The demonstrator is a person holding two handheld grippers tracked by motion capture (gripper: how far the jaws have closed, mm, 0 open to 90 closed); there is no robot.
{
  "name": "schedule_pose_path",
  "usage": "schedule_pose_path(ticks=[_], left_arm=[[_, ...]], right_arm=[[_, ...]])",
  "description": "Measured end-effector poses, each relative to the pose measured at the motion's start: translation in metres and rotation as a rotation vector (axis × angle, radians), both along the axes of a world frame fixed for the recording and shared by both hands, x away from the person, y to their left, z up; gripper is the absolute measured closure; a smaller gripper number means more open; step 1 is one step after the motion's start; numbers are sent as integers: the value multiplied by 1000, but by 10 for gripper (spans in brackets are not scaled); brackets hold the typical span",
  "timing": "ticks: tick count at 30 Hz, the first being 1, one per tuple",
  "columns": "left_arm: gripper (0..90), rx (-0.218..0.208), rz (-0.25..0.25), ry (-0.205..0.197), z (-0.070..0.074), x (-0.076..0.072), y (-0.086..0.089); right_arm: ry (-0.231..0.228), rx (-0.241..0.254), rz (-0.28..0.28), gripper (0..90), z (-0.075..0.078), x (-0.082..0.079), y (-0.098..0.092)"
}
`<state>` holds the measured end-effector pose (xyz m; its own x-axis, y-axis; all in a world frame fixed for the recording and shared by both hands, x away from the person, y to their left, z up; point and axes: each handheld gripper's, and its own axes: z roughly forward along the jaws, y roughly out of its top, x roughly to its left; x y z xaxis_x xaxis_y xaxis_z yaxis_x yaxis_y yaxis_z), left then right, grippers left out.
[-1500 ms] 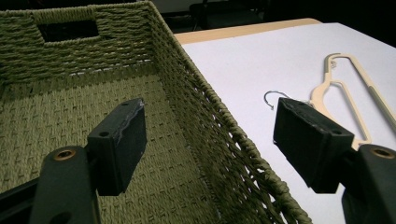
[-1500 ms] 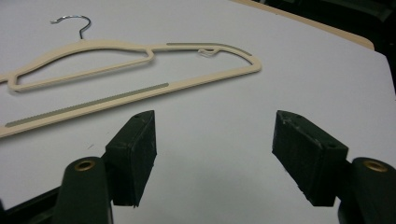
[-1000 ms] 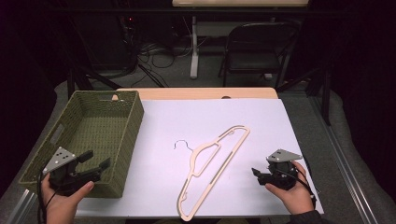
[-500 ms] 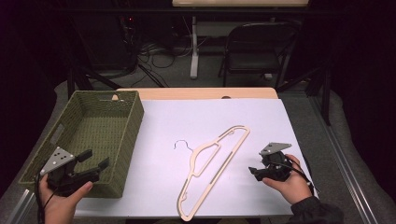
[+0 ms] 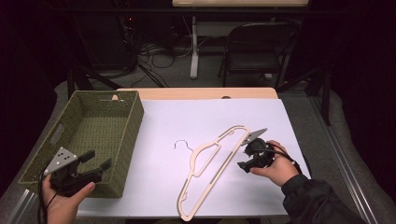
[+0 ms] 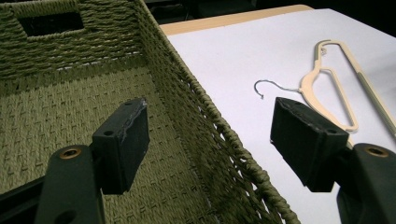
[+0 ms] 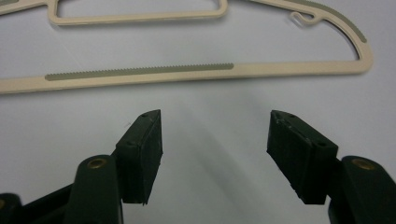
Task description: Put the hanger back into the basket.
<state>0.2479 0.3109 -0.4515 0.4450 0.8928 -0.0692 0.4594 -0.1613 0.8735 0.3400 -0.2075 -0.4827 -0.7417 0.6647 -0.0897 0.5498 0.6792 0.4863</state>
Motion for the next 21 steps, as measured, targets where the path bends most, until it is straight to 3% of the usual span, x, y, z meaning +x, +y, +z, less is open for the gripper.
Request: schedule_pose_path(ticks=[5, 6, 7, 8, 9, 10, 11, 12, 14, 18, 19, 20, 21], left_arm=[[283, 2, -5, 1, 0, 0, 0], [284, 2, -5, 1, 0, 0, 0], [284, 2, -4, 1, 0, 0, 0], [284, 0, -3, 0, 0, 0, 0], [284, -1, -3, 0, 0, 0, 0], [284, -1, -2, 0, 0, 0, 0], [284, -1, -2, 0, 0, 0, 0], [284, -2, -2, 0, 0, 0, 0], [284, -4, -2, 1, 0, 0, 0], [284, -8, -3, 3, 0, 0, 1], [284, -7, -2, 3, 0, 0, 1], [284, -6, -2, 3, 0, 0, 1], [284, -8, -2, 3, 0, 0, 1]], right_arm=[[15, -34, 39, 411, 4, 11, 15], [-15, 13, 34, 414, 0, 12, 18], [-15, 13, 34, 414, 0, 12, 18], [61, -90, 50, 418, 10, 14, 19], [-53, 12, 45, 423, -1, 16, 24], [-7, -18, 54, 433, 3, 17, 26], [-40, 15, 69, 444, 0, 20, 31], [-40, 15, 69, 444, 0, 20, 31], [29, -66, 95, 453, 9, 22, 33], [15, -46, 121, 441, 11, 25, 42], [-33, 9, 124, 438, 6, 26, 45], [-3, -18, 126, 435, 10, 27, 45], [-10, -7, 127, 434, 8, 28, 47]])
